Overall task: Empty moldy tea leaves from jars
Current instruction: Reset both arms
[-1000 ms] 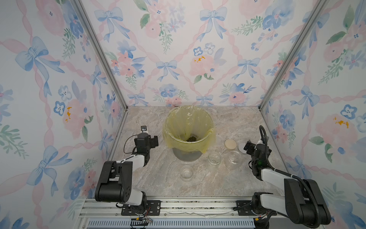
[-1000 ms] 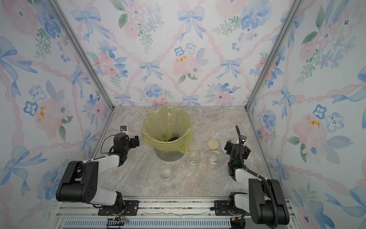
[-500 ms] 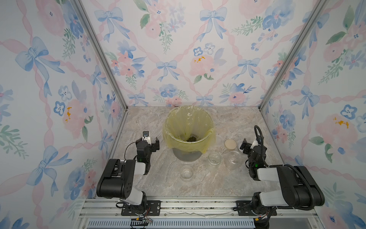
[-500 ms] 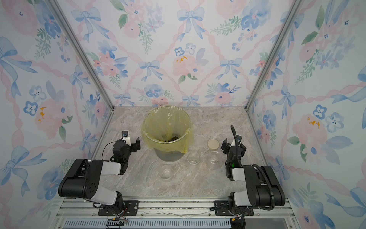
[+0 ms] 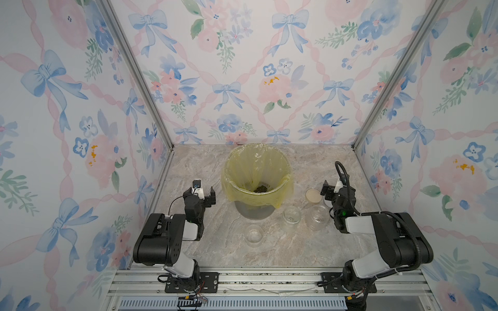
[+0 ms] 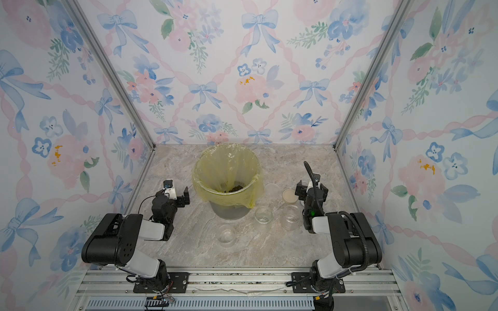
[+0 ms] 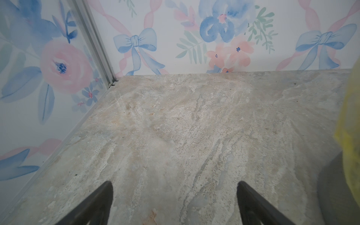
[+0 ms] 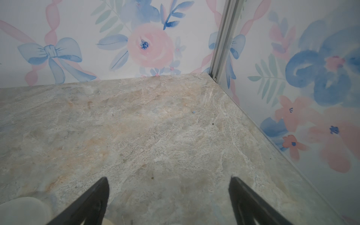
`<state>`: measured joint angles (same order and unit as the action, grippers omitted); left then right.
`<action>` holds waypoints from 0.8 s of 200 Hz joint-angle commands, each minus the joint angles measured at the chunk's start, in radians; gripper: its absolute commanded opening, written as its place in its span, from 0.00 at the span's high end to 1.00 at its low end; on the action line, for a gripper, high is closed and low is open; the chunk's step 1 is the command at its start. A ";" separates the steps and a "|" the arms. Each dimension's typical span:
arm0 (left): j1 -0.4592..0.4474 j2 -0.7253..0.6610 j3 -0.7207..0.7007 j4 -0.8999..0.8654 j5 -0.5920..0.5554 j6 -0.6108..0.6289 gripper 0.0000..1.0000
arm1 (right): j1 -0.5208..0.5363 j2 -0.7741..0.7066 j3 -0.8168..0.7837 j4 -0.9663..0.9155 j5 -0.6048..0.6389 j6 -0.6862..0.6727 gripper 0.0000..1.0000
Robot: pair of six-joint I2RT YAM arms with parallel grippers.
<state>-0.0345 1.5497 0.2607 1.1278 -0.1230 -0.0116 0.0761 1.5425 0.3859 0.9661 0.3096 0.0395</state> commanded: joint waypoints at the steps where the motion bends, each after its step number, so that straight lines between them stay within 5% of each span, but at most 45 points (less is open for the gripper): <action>1: -0.001 -0.004 0.000 0.005 0.017 -0.016 0.02 | 0.010 -0.004 -0.002 -0.062 -0.004 -0.020 0.04; 160: -0.009 -0.005 0.000 0.005 0.003 -0.010 0.02 | 0.024 -0.001 -0.004 -0.053 0.025 -0.027 0.03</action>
